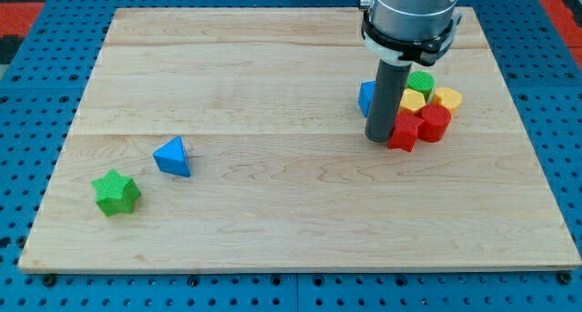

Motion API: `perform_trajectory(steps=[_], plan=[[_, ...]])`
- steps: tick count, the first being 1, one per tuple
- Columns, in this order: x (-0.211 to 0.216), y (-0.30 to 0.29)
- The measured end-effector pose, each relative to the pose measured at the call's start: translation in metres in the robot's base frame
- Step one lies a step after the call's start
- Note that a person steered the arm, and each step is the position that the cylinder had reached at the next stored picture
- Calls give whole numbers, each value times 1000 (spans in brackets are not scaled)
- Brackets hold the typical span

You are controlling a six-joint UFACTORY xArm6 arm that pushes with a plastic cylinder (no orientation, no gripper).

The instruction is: Push blue triangle to the center

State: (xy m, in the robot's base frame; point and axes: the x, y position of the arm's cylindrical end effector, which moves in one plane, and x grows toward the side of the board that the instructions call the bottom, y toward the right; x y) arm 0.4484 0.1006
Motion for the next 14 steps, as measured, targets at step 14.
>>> perform_trajectory(steps=[14], plan=[[-66,-92]])
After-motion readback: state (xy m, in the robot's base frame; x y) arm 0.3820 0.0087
